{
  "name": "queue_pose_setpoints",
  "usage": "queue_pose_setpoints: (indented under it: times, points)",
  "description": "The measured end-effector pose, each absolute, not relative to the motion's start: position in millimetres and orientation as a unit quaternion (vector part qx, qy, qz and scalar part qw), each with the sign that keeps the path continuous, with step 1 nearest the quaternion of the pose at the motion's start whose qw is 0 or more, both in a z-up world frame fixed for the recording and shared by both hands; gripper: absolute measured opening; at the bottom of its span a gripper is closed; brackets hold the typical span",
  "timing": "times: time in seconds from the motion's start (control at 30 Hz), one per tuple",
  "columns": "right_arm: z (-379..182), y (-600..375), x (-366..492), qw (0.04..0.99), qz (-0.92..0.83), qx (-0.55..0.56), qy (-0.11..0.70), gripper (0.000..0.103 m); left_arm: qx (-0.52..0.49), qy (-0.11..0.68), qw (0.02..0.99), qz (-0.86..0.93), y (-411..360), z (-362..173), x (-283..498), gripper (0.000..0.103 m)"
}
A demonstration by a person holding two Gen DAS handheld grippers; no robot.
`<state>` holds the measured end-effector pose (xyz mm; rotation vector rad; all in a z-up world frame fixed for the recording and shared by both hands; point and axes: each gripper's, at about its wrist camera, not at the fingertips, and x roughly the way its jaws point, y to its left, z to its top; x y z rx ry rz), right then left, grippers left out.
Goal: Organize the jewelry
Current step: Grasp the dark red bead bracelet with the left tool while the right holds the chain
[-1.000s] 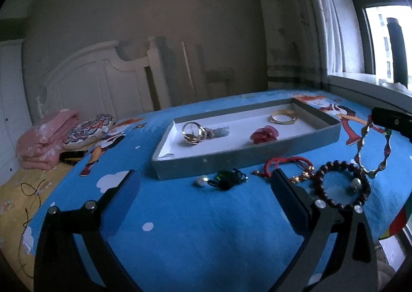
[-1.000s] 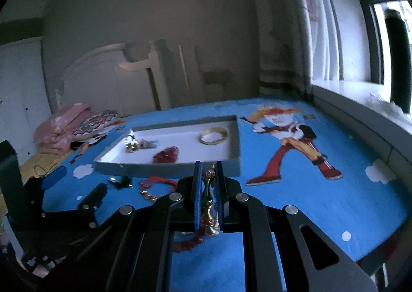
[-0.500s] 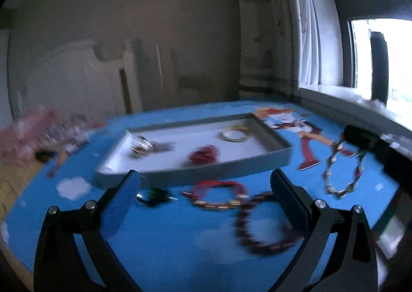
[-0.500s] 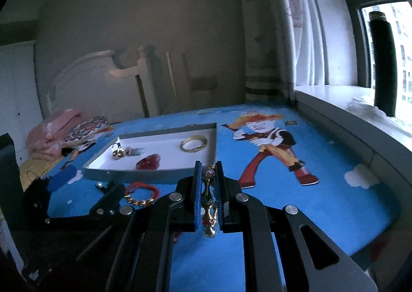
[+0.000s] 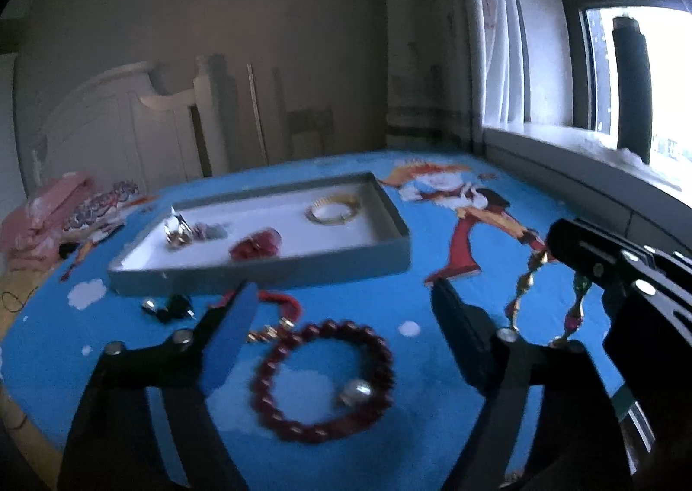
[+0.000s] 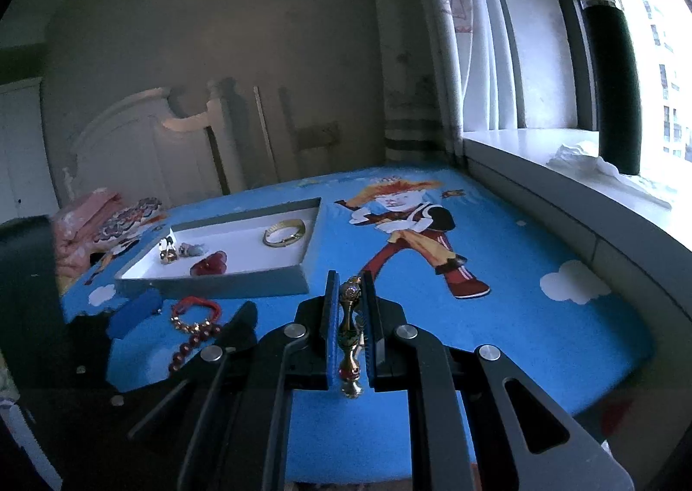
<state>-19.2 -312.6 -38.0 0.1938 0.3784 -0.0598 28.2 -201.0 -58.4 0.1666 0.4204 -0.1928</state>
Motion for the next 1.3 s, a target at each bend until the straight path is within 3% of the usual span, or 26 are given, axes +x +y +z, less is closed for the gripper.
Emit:
queue_pose_setpoints:
  times: [0.17, 0.3, 0.6, 0.7, 0.8, 1.3]
  points:
    - [-45, -322, -23, 0.975, -0.012, 0.096, 0.198, 0.011, 0.085, 0.224, 0.969, -0.064, -207, -69, 32, 0.070]
    - [-50, -328, -22, 0.973, -0.016, 0.104, 0.205, 0.011, 0.069, 0.274, 0.957, -0.069, -208, -86, 45, 0.053]
    - [-57, -333, -22, 0.970, -0.030, 0.105, 0.216, 0.011, 0.072, 0.275, 0.958, -0.044, -224, -88, 43, 0.051]
    - [-57, -332, -21, 0.970, -0.030, 0.103, 0.216, 0.011, 0.071, 0.274, 0.958, -0.044, -229, -87, 41, 0.039]
    - [-57, -331, -21, 0.970, -0.032, 0.108, 0.217, 0.011, 0.077, 0.271, 0.959, -0.037, -229, -86, 42, 0.015]
    - [-48, -323, -18, 0.973, -0.022, 0.099, 0.208, 0.012, 0.046, 0.261, 0.964, -0.025, -201, -72, 48, 0.011]
